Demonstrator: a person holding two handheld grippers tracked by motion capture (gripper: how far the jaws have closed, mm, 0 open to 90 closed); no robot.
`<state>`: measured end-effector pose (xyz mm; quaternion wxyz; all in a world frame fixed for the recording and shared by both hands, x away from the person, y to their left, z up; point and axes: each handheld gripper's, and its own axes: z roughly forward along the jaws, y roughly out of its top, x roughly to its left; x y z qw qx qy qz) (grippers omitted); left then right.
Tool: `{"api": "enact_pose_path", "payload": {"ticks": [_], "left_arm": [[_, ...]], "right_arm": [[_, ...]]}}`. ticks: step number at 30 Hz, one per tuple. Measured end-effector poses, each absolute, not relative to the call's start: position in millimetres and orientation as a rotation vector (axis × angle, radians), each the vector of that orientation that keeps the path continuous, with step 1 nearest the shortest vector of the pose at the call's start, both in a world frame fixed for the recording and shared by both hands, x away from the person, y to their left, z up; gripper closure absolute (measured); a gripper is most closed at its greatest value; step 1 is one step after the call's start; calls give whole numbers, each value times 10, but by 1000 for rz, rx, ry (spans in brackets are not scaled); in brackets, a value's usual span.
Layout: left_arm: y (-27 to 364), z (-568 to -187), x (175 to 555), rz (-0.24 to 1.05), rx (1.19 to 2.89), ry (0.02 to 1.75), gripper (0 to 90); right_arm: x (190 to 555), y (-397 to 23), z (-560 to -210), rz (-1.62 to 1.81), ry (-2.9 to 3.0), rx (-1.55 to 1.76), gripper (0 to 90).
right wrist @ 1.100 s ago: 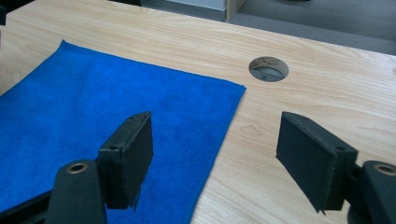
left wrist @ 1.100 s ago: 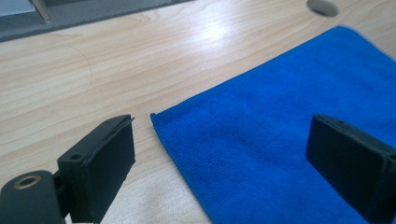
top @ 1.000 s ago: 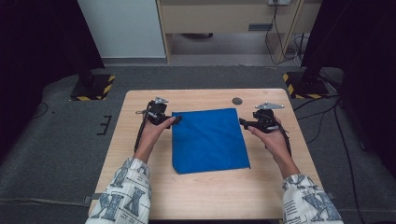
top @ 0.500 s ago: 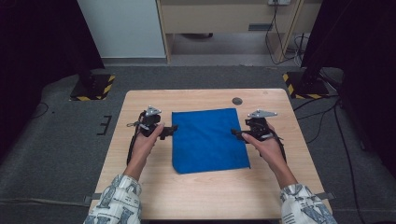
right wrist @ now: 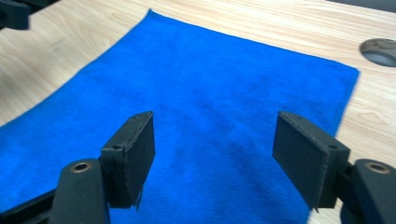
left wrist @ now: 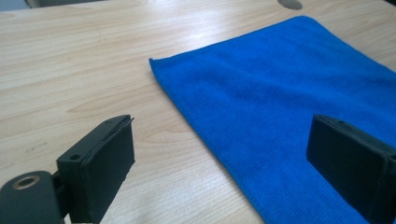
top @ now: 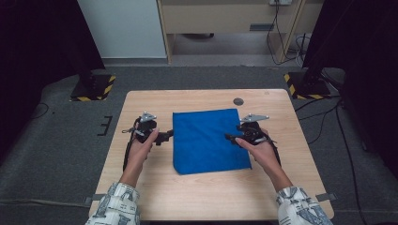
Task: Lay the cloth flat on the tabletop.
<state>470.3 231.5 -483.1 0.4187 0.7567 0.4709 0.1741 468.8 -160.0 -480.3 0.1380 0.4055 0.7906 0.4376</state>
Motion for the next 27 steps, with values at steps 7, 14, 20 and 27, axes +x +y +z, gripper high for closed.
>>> {"api": "enact_pose_path", "payload": {"ticks": [7,14,20,27], "left_arm": [[2352,-4863,4688,450,1911,1186,71],[2397,-4875,4636,453,1901,1169,73],[2433,-4867,4623,448,1884,1166,74],[2471,-4850,4624,445,1859,1165,77]], "right_arm": [[4607,-1447,-4781,1295,2308,1139,306],[4491,-1204,-4769,1330,2361,1085,338],[4410,-999,-4807,1294,2411,1031,339],[4330,-795,-4784,1303,2447,975,336]]}}
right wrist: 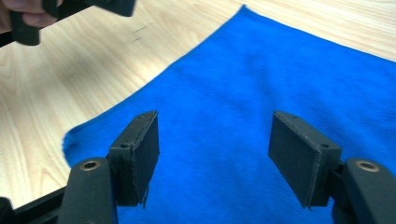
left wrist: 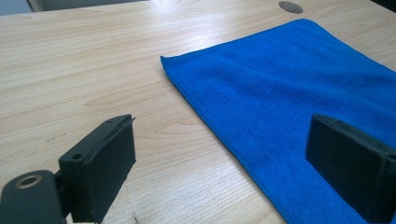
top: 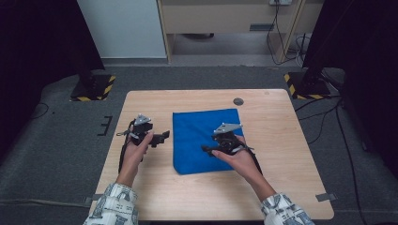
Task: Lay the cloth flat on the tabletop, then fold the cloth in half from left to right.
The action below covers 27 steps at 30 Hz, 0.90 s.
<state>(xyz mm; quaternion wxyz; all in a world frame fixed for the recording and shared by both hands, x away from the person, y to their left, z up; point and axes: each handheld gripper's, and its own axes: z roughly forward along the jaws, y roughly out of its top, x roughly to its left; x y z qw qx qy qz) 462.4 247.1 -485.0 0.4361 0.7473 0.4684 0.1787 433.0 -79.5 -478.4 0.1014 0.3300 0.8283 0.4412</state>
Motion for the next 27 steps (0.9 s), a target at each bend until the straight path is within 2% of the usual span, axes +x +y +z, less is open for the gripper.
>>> {"api": "enact_pose_path", "payload": {"ticks": [14,22,27], "left_arm": [[2649,-4818,4603,455,1813,1210,80],[2723,-4887,4581,472,1829,1246,87],[2748,-4882,4586,473,1809,1252,88]], "right_arm": [[4059,-246,-4862,1308,2571,853,376],[3918,-55,-4949,1307,2628,773,525],[3864,26,-5006,1262,2662,739,541]]}}
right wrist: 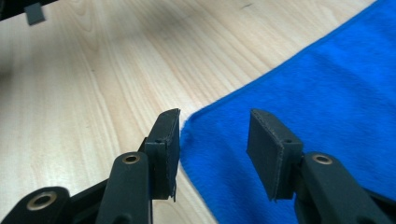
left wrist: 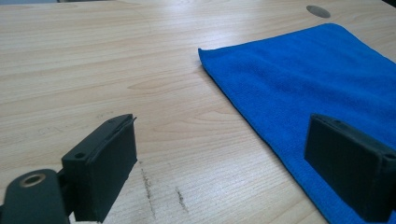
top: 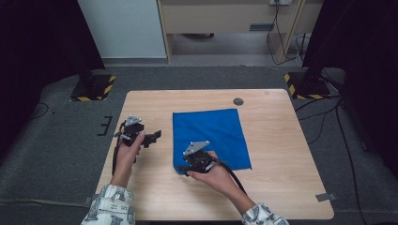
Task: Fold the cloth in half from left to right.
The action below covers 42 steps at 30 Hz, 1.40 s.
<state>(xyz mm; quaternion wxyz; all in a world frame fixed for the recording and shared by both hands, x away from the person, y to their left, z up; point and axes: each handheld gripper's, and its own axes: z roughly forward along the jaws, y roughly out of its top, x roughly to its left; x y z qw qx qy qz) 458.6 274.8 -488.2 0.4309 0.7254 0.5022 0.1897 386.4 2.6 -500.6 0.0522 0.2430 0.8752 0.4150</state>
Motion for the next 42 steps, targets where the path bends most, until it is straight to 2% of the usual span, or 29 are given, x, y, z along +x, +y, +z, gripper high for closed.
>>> {"api": "enact_pose_path", "payload": {"ticks": [6,10,12,16,21,25,27,28,29,30,42], "left_arm": [[2739,-4892,4592,471,1819,1253,88],[2707,-4896,4592,469,1826,1245,89],[2702,-4897,4592,470,1832,1244,89],[2691,-4904,4593,475,1841,1242,88],[2679,-4909,4597,466,1846,1236,89],[2685,-4904,4596,456,1836,1228,89],[2688,-4897,4594,463,1834,1227,88],[2690,-4893,4594,465,1834,1228,88],[2691,-4891,4594,465,1834,1229,88],[2691,-4889,4593,461,1833,1231,89],[2670,-4857,4599,444,1800,1210,98]], "right_arm": [[3804,95,-5022,1272,2688,710,556],[3763,174,-5093,1245,2708,701,529],[3751,207,-5118,1233,2710,688,474],[3744,243,-5154,1217,2713,685,477],[3750,297,-5194,1165,2678,672,581],[3742,334,-5221,1110,2667,661,629],[3737,344,-5225,1100,2654,662,722],[3742,343,-5224,1099,2656,667,820],[3742,343,-5224,1099,2656,667,820],[3745,343,-5218,1116,2655,677,870],[3586,446,-5127,1233,2621,731,880]]}}
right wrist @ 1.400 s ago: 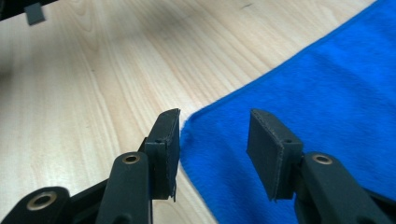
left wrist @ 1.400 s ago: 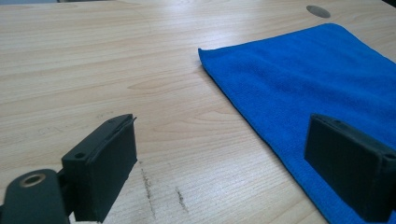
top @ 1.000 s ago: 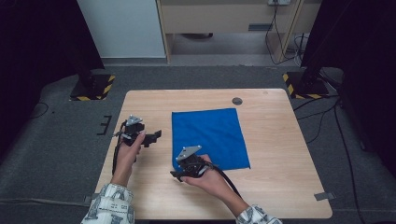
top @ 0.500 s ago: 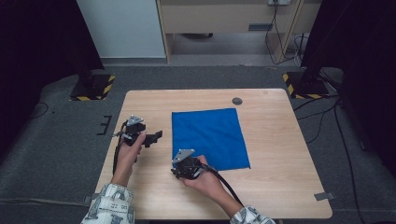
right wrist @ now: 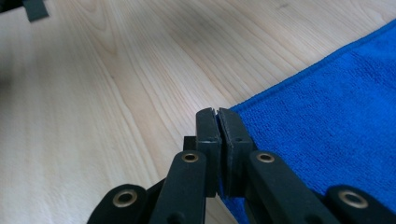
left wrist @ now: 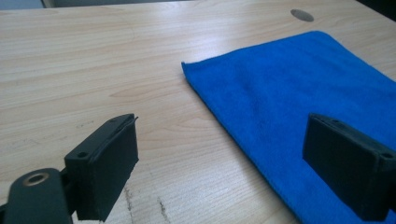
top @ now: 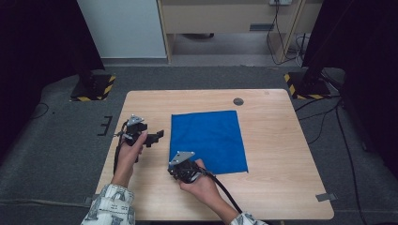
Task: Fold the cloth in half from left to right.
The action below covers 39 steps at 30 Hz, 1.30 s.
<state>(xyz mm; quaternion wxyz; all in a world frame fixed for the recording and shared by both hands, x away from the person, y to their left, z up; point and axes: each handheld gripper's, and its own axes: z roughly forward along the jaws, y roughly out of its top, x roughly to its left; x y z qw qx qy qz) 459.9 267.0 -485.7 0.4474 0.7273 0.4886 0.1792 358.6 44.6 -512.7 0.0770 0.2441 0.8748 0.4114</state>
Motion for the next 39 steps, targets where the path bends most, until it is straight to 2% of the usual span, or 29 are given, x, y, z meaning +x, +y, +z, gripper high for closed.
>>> {"api": "enact_pose_path", "payload": {"ticks": [10,16,21,25,26,29,30,39], "left_arm": [[2594,-4818,4691,472,1826,1190,106],[2373,-4821,4819,500,1942,1120,127],[2312,-4797,4954,521,1966,1122,144],[2342,-4811,5096,539,1978,1139,188],[2403,-4866,5147,483,1935,1155,255],[2440,-4943,5189,472,1944,1177,276],[2466,-5023,5226,476,1970,1181,338],[2409,-5157,5353,478,2051,1192,374]], "right_arm": [[3438,594,-5079,1287,2636,716,879],[3316,610,-4999,1320,2623,694,878],[3276,618,-5013,1352,2615,700,879],[3251,675,-5052,1376,2623,693,878],[3245,702,-5078,1375,2624,689,878],[3242,715,-5100,1382,2622,688,878],[3231,735,-5124,1377,2626,687,878],[3222,745,-5190,1350,2638,659,877]]}}
